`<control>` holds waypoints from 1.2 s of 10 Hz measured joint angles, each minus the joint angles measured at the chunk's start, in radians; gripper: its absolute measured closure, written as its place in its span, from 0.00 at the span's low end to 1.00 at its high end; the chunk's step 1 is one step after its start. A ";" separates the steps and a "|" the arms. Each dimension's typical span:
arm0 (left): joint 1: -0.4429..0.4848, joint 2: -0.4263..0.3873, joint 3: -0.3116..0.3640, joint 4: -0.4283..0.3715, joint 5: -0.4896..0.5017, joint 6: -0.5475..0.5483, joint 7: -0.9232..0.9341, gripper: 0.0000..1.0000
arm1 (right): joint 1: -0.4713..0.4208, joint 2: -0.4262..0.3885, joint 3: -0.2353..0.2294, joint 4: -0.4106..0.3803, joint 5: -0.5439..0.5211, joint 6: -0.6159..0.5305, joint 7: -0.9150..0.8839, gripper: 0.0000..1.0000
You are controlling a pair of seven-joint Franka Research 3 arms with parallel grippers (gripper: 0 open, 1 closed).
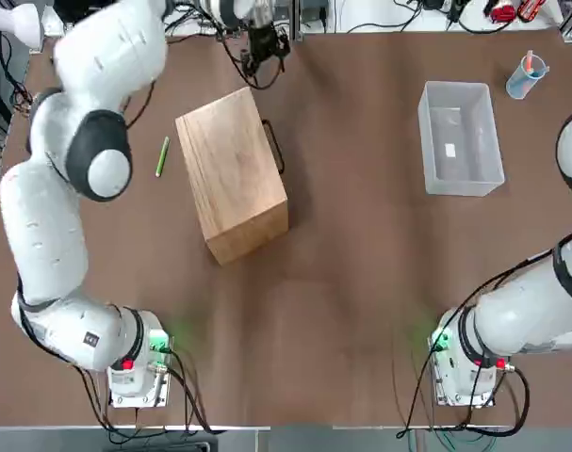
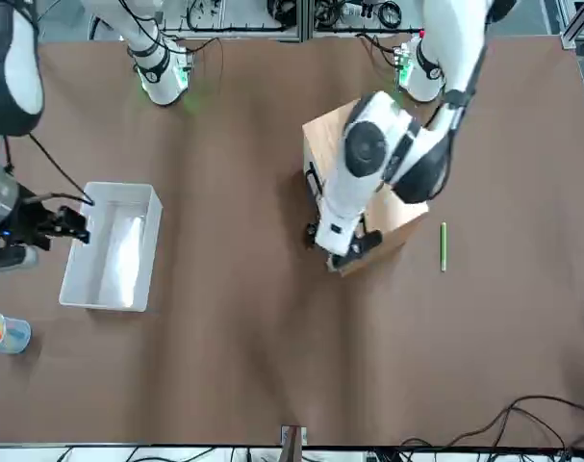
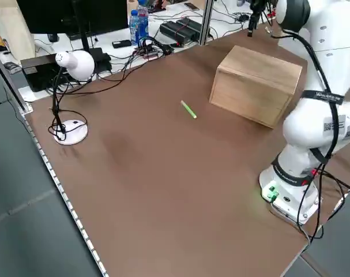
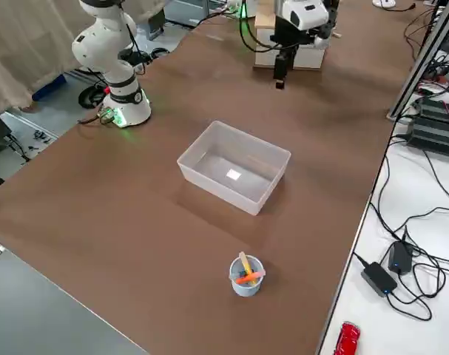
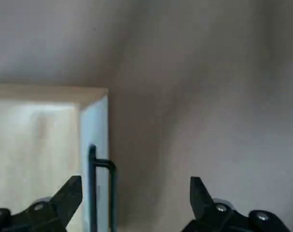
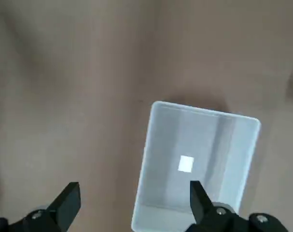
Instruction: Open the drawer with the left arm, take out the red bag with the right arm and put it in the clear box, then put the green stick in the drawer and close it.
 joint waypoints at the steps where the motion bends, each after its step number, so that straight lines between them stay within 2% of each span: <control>1: -0.020 0.018 0.000 0.000 0.001 0.000 -0.009 0.01 | 0.023 0.016 0.001 0.000 0.001 0.006 0.014 0.00; 5: -0.067 0.073 -0.002 -0.014 0.012 -0.002 -0.038 0.02 | 0.041 0.030 0.000 -0.009 0.001 0.005 0.020 0.00; 8: -0.113 0.083 -0.003 -0.048 0.014 -0.018 -0.080 0.02 | 0.049 0.031 0.000 -0.018 0.002 -0.005 0.020 0.00; 12: -0.122 0.084 -0.015 -0.078 0.059 -0.068 -0.101 0.02 | 0.052 0.031 0.000 -0.020 0.002 -0.022 0.020 0.00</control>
